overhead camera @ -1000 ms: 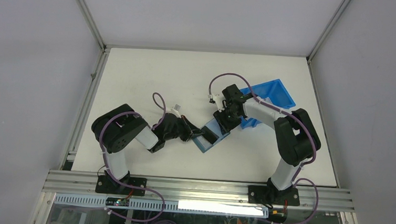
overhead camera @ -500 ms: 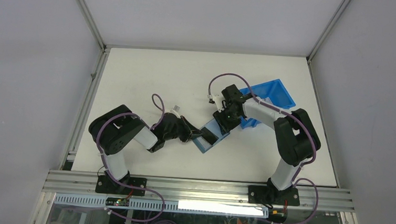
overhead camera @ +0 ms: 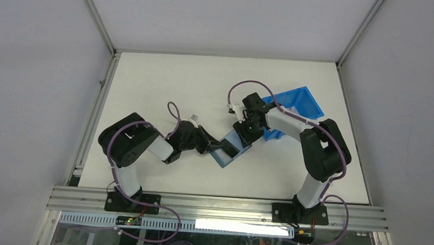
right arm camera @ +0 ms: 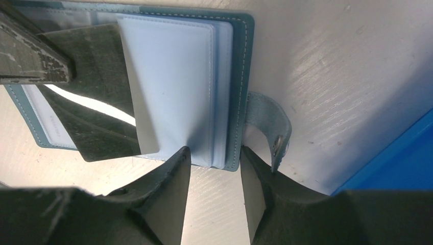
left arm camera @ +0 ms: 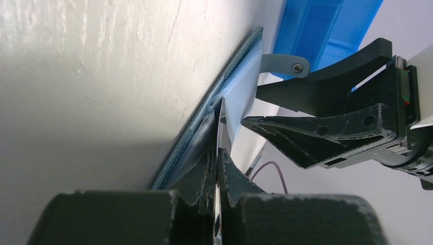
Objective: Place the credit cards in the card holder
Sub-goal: Insert the credit card into the card holder.
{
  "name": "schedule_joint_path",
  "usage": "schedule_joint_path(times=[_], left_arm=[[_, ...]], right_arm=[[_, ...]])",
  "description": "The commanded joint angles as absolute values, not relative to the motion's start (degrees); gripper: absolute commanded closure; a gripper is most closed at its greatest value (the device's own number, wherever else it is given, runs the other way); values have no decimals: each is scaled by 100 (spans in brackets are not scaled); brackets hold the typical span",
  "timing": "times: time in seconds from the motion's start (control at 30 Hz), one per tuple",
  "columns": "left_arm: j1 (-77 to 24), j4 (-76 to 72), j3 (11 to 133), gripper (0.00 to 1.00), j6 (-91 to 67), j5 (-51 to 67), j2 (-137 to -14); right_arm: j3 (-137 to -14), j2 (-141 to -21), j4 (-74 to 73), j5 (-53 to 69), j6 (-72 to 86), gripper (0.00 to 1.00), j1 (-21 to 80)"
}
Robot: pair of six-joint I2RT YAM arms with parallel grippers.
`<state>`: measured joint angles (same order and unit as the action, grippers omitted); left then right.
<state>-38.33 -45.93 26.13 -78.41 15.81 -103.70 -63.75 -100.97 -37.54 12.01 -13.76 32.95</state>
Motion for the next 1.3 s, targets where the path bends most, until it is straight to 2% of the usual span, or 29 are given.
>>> schedule_joint_path(times=[0.0, 0.53, 0.7, 0.9, 0.97, 1.1, 1.2, 1.27], left_arm=[[-3656, -4358, 2792, 100, -7703, 1737, -10496], [-3604, -4187, 3279, 100, -7319, 2160, -10904], [-3586, -4297, 3264, 100, -7338, 2301, -11071], [-3568, -4180, 3301, 99, -7341, 2261, -11052], [-3568, -4126, 3325, 98, -7346, 2257, -11048], [-3568, -4096, 3340, 97, -7356, 2247, -11047], [-3568, -4111, 3316, 95, -7378, 2251, -11052], [-3568, -4125, 3305, 94, -7402, 2270, -11076]], right_arm=[[-6434, -10027, -3674, 1331, -1332, 57, 3401], [-6549, -9753, -3797, 1327, -1337, 50, 3381], [-6694, -9554, -3982, 1257, -1475, 43, 3317], [-6786, -9152, -4284, 1457, -1729, 44, 3305], [-6743, -9019, -4304, 1841, -1765, 48, 3313], [-6562, -8842, -4072, 2700, -1637, 73, 3460], [-6431, -8858, -3663, 3091, -1177, 87, 3687], [-6312, -8921, -3287, 3152, -802, 93, 3858]])
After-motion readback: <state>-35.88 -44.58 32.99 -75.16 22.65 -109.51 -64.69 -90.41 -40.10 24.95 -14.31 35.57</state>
